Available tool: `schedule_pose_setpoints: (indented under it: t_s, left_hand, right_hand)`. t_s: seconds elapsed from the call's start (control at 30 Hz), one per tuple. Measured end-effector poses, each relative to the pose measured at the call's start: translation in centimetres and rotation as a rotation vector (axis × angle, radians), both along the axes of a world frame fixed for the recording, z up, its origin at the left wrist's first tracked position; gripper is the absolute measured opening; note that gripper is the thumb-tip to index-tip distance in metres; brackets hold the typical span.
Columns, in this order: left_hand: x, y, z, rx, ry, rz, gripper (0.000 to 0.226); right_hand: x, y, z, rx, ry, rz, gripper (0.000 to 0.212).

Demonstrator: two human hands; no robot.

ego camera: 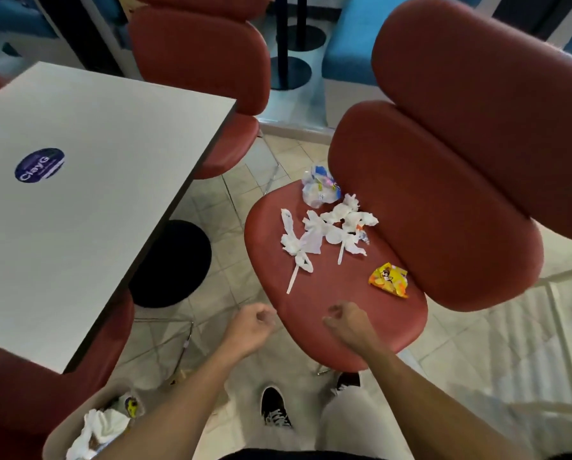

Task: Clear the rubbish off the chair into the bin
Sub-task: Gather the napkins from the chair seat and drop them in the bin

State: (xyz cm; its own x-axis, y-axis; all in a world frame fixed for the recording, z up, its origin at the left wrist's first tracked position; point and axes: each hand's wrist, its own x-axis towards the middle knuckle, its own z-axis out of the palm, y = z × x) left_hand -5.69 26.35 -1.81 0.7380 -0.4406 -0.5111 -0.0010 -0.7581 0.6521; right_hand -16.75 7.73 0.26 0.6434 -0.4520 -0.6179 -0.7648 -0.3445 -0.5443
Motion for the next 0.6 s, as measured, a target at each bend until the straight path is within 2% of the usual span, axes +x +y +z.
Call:
schedule_pose_setpoints:
  t_s: [0.13,0.3,0.6]
  left_hand:
    - [3.2,-3.5,-1.6,0.002,0.023,-0.025,0.03]
    - [7.7,-8.7,-4.1,0.084,0.033,0.014,0.025]
    - [15.7,-17.7,-10.1,0.21,-0.013,-0.016,0.033]
  right_hand:
    - [3.3,-3.0,-1.7,0.014,-0.004,0.029,0.04]
    - [8.8,-7.0,-5.2,0.018,0.035,0.123,0.046]
    - [15.7,-11.3,-12.3,0.109,0.003,0.271,0.052]
